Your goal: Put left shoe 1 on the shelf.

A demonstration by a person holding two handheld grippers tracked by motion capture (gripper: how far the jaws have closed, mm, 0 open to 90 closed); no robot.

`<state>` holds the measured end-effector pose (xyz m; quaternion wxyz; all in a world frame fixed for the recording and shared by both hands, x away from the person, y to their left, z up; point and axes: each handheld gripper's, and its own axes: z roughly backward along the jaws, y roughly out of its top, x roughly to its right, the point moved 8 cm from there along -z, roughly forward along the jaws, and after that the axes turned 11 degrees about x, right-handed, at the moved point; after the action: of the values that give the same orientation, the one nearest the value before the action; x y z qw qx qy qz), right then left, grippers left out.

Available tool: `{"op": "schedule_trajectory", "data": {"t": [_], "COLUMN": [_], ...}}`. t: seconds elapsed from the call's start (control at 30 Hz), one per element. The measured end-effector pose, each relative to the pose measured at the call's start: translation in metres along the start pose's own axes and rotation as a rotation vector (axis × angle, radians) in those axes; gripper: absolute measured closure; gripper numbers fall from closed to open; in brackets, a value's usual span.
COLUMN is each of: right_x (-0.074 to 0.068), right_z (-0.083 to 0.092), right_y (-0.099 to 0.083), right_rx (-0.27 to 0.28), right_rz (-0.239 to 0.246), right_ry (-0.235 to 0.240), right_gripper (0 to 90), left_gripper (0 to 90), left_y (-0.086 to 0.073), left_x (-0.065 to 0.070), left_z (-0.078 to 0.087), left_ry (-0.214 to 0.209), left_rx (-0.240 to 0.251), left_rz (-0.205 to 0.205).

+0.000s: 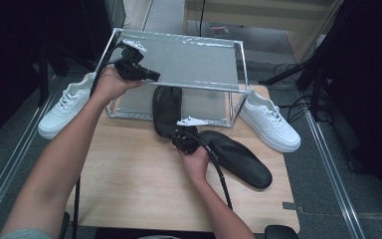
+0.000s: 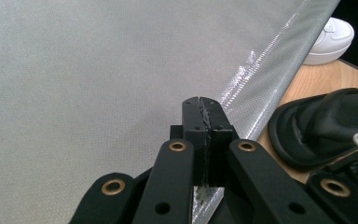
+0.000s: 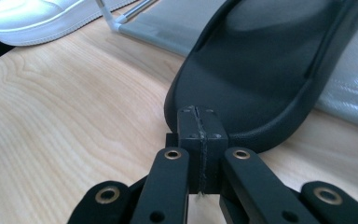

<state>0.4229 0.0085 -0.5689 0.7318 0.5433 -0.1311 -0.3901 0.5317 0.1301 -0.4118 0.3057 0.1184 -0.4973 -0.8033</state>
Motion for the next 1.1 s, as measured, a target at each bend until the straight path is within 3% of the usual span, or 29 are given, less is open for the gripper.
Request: {"op": "schedule_trajectory", "data": {"t": [0.13, 0.57, 0.8, 1.1], "right_x": [0.002, 0.017, 0.026, 0.026], "right_z": [-0.011, -0.035, -0.039, -0.039], "right_y": [0.006, 0.021, 0.024, 0.029], "right_rx": [-0.006, -0.027, -0.035, -0.032], "right_rz": [0.012, -0.015, -0.018, -0.041], "right_ry": [-0.005, -0.025, -0.044, -0.015], "right_gripper": [90.0, 90.0, 90.0, 90.0], "left_gripper": [90.0, 90.0, 90.0, 90.0], "left_y": [0.0, 0.0, -0.001, 0.0], "left_x": [0.0, 0.001, 0.0, 0.001], "left_z": [0.0, 0.0, 0.0, 0.001], "left_ry": [0.0, 0.009, 0.008, 0.014], "left_rx": [0.0, -0.001, 0.016, 0.013], "left_rz": [-0.001, -0.004, 0.006, 0.018]}}
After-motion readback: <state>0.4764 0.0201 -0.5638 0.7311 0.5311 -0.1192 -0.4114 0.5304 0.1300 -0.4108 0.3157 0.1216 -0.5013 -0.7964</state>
